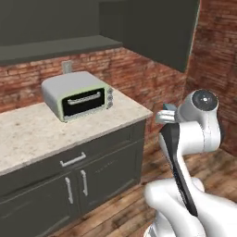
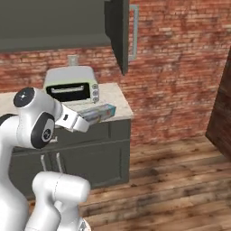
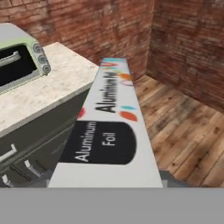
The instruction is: Retrieve the tupperware and aluminum foil from the cabinet and place them on the dining counter near the plate with lemon and carrot to prepare for storing leftovers.
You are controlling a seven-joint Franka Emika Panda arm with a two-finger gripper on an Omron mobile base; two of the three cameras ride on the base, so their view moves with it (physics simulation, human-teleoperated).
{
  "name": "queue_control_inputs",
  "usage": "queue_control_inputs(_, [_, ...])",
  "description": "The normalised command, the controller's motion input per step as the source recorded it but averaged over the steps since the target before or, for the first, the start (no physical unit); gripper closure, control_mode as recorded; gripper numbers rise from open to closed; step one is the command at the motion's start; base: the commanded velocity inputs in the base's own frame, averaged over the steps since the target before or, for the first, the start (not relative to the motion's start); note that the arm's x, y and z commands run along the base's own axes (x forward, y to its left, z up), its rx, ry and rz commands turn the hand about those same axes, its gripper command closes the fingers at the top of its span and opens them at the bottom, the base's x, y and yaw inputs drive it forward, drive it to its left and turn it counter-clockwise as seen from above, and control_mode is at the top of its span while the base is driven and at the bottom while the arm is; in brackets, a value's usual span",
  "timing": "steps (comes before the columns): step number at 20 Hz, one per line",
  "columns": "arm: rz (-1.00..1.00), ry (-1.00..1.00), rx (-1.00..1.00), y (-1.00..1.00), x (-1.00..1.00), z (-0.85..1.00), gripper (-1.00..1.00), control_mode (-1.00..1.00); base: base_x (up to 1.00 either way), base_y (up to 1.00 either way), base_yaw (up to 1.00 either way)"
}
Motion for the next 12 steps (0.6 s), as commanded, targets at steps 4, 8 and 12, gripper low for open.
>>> queue_control_inputs(4, [0.0,0.0,0.0,0.0,0.0,0.0,1.0,1.0,-0.31,0.11,-0.97])
queue_control_inputs(8, [0.0,0.0,0.0,0.0,0.0,0.0,1.0,1.0,-0.3,0.06,-0.99])
queue_control_inputs(12, [0.0,0.0,0.0,0.0,0.0,0.0,1.0,1.0,-0.29,0.05,-1.0])
